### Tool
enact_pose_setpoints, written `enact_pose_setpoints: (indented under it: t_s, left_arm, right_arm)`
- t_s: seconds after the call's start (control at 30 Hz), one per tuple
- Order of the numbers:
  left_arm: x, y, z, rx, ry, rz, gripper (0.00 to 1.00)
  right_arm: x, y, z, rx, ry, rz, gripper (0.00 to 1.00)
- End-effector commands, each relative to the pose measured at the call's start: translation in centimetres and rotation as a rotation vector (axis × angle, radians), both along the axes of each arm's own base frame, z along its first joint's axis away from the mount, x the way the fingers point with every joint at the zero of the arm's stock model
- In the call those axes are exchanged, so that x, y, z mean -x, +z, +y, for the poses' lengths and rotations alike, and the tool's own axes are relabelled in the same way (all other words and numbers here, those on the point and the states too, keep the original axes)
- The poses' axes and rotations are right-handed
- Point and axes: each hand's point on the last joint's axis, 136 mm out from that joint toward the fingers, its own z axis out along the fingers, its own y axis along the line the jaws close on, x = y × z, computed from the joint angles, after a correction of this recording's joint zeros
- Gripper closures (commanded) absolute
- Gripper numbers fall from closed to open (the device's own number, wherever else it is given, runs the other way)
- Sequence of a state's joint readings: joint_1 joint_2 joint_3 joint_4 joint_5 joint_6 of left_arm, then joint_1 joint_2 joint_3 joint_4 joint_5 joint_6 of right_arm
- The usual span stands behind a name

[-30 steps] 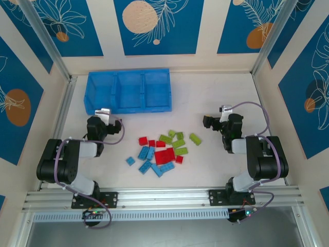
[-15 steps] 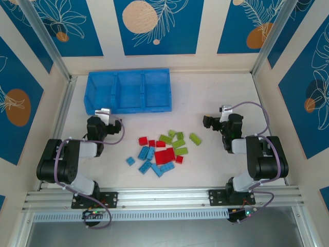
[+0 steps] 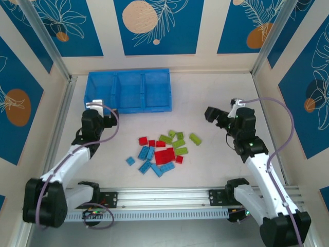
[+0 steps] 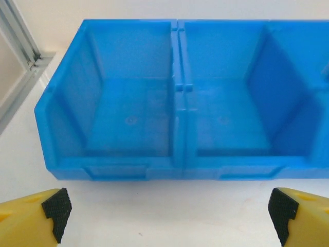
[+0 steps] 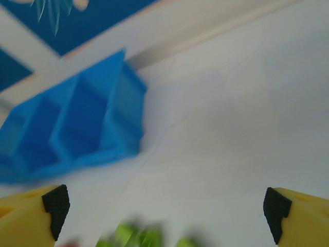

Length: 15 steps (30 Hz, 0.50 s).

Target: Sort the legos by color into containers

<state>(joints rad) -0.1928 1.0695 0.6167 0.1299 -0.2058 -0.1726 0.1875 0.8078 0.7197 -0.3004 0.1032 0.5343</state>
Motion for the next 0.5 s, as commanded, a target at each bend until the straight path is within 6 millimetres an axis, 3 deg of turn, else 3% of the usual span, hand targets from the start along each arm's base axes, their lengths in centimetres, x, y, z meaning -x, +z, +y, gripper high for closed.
enact_pose_setpoints:
  t_s: [0.0, 0.07, 0.2, 0.37, 0.47]
  left_arm:
    - [4.8, -2.7, -1.6, 0.118, 0.056, 0.327, 0.05]
    - [6.7, -3.2, -3.8, 0.151, 0.022, 0.433, 0.08]
    - [10.2, -6.1, -8.8, 0.257, -0.063, 0.606, 0.10]
    - [11.9, -9.8, -14.1, 0.334, -0.139, 0.704, 0.09]
    - [12.0, -10.9, -16.3, 0.273, -0.181, 0.760, 0.19]
  right_arm:
    - [6.1, -4.6, 4.1, -0.048, 0.181, 0.343, 0.01]
    - [7.7, -4.9, 6.1, -0.013, 0.270, 0.409, 0.01]
    - [10.2, -5.9, 9.5, 0.063, 0.401, 0.502, 0.01]
    - [10.0, -6.6, 11.1, 0.104, 0.430, 0.499, 0.01]
    - [9.6, -6.7, 11.3, 0.104, 0.422, 0.499, 0.01]
